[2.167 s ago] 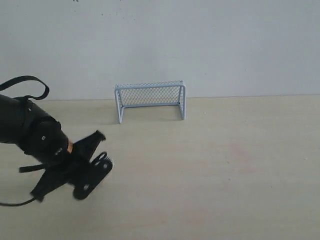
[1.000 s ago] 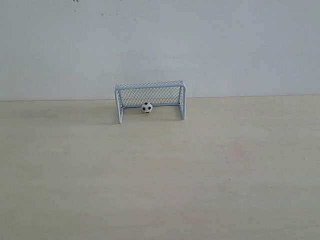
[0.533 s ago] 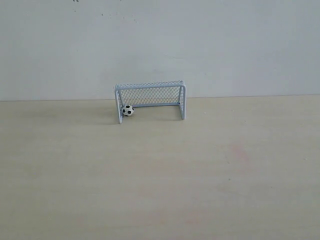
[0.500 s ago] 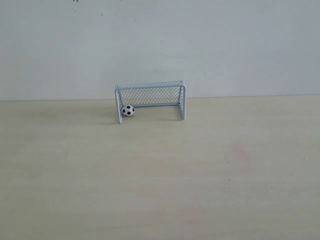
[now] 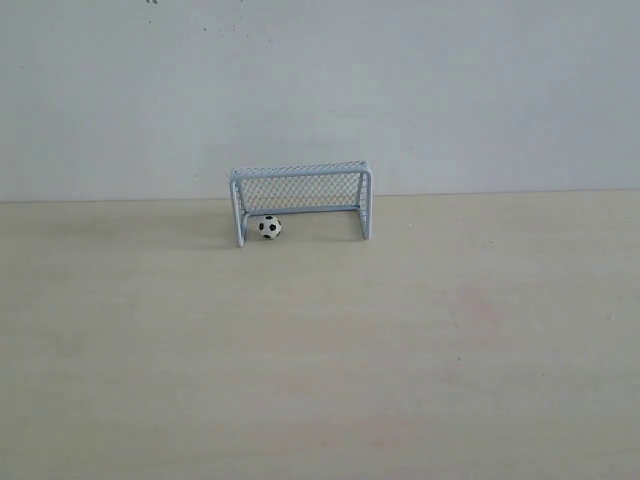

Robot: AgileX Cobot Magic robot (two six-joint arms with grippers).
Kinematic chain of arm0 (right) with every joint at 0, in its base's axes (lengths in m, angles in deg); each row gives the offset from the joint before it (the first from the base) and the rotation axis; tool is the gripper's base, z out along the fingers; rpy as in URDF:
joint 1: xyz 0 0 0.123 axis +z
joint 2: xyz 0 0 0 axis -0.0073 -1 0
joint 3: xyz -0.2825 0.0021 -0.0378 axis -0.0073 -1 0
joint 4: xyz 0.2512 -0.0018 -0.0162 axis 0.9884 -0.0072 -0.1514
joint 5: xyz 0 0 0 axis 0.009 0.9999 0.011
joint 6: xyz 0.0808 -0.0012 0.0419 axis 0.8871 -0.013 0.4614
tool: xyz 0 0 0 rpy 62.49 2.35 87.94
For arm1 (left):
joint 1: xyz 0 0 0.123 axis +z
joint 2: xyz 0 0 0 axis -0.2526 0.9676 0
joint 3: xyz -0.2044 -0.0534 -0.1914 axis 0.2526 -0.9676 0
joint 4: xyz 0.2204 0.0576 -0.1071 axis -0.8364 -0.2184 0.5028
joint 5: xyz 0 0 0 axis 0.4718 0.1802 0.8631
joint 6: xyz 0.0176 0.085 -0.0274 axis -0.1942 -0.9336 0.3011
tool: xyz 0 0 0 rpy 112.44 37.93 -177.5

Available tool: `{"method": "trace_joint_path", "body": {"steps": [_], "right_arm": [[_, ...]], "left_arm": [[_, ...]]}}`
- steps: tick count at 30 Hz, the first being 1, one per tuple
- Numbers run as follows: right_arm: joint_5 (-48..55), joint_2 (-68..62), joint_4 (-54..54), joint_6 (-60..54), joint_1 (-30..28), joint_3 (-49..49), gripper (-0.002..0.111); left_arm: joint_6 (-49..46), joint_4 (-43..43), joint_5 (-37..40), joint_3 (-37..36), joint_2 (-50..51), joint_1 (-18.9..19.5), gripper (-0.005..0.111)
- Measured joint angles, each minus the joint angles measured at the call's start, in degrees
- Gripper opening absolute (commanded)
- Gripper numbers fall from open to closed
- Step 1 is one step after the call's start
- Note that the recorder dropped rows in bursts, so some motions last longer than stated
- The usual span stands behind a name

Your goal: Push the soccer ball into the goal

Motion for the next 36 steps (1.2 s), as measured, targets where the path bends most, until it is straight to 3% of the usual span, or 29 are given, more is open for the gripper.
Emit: {"method": "trace_joint_path", "body": {"steps": [7, 15, 23, 29, 36], "right_arm": [[0.0, 0.0, 0.0, 0.0, 0.0, 0.0, 0.000], [0.0, 0.0, 0.0, 0.0, 0.0, 0.0, 0.000], [0.0, 0.0, 0.0, 0.0, 0.0, 0.0, 0.000], [0.0, 0.0, 0.0, 0.0, 0.0, 0.0, 0.000], [0.0, 0.0, 0.0, 0.0, 0.0, 0.0, 0.000]], "left_arm": [[0.0, 0.0, -0.1, -2.5, 0.0, 5.7, 0.004], [4.4, 0.5, -4.2, -16.5, 0.1, 13.0, 0.004], [13.2, 0.5, -23.7, -34.6, 0.0, 13.6, 0.004], [15.9, 0.7, -23.9, -35.7, 0.0, 13.6, 0.004], [15.6, 0.3, -14.3, -35.7, 0.0, 13.6, 0.004]]}}
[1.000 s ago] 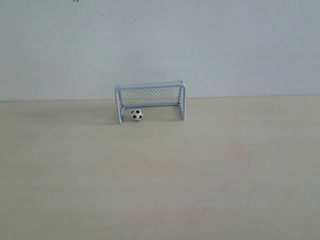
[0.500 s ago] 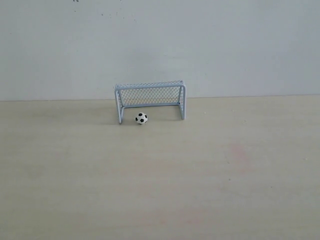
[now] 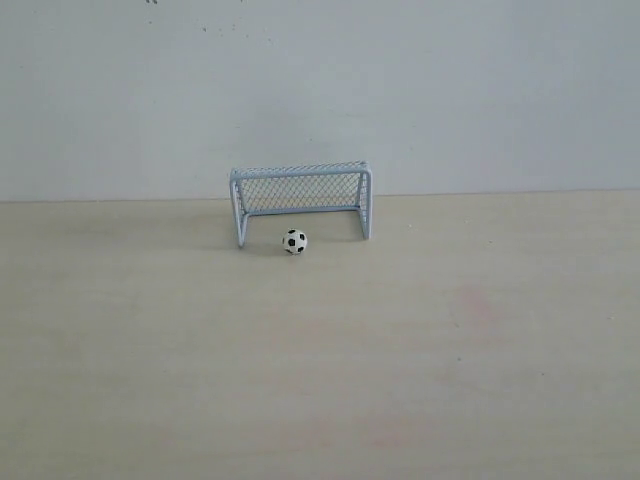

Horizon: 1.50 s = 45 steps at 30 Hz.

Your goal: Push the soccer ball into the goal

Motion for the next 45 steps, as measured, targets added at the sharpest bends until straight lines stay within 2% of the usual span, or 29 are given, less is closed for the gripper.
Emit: {"method": "trace_joint_path", "body": {"steps": [10, 17, 32, 34, 35, 38, 45], "right_arm": [[0.0, 0.0, 0.0, 0.0, 0.0, 0.0, 0.000], [0.0, 0.0, 0.0, 0.0, 0.0, 0.0, 0.000], [0.0, 0.0, 0.0, 0.0, 0.0, 0.0, 0.000], [0.0, 0.0, 0.0, 0.0, 0.0, 0.0, 0.000], [0.0, 0.0, 0.0, 0.0, 0.0, 0.0, 0.000], [0.0, 0.0, 0.0, 0.0, 0.0, 0.0, 0.000], [0.0, 0.0, 0.0, 0.0, 0.0, 0.0, 0.000]], "left_arm": [[0.0, 0.0, 2.1, 0.0, 0.0, 0.0, 0.004], [0.0, 0.2, 2.2, 0.0, 0.0, 1.9, 0.004], [0.0, 0.4, 2.2, 0.0, 0.0, 2.0, 0.004], [-1.0, 0.2, 2.2, 0.0, 0.0, 2.0, 0.004], [-5.3, 0.1, 2.2, 0.0, 0.0, 2.0, 0.004], [-9.0, 0.1, 2.2, 0.0, 0.0, 2.0, 0.004], [-5.3, 4.3, 2.2, 0.0, 0.0, 2.0, 0.004]]}}
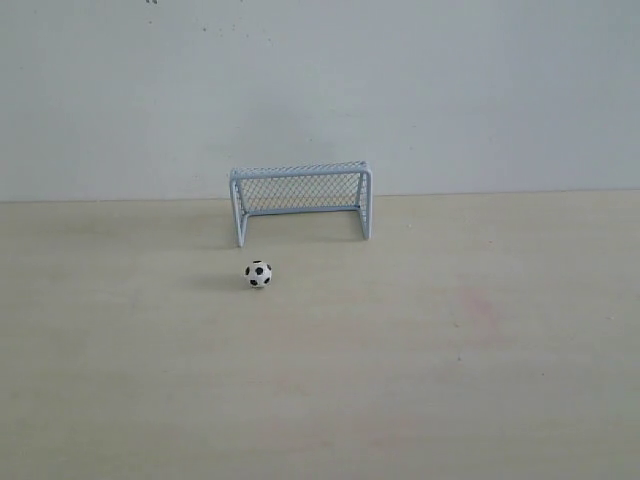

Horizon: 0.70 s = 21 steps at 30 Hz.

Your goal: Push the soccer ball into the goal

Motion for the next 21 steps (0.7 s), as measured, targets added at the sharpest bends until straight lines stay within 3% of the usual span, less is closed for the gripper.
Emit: {"method": "trace_joint_path", "body": {"steps": [21], "right_arm": [[0.0, 0.0, 0.0, 0.0, 0.0, 0.0, 0.000]], "left_arm": [[-2.2, -0.1, 0.0, 0.0, 0.0, 0.3, 0.004]]}}
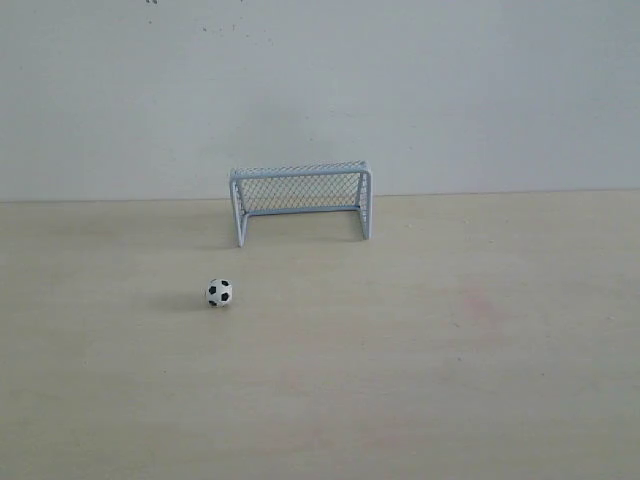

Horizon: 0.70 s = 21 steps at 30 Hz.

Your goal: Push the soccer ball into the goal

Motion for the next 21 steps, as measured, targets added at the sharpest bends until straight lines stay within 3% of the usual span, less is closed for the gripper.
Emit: {"method": "trace_joint_path", "body": {"steps": [6, 21], "right_arm": [[0.0, 0.0, 0.0, 0.0, 0.0, 0.0, 0.000], [0.0, 0.0, 0.0, 0.0, 0.0, 0.0, 0.000]], "left_arm": [[0.0, -0.3, 0.0, 0.0, 0.0, 1.8, 0.004], [0.0, -0.3, 0.0, 0.0, 0.0, 1.8, 0.004]]}}
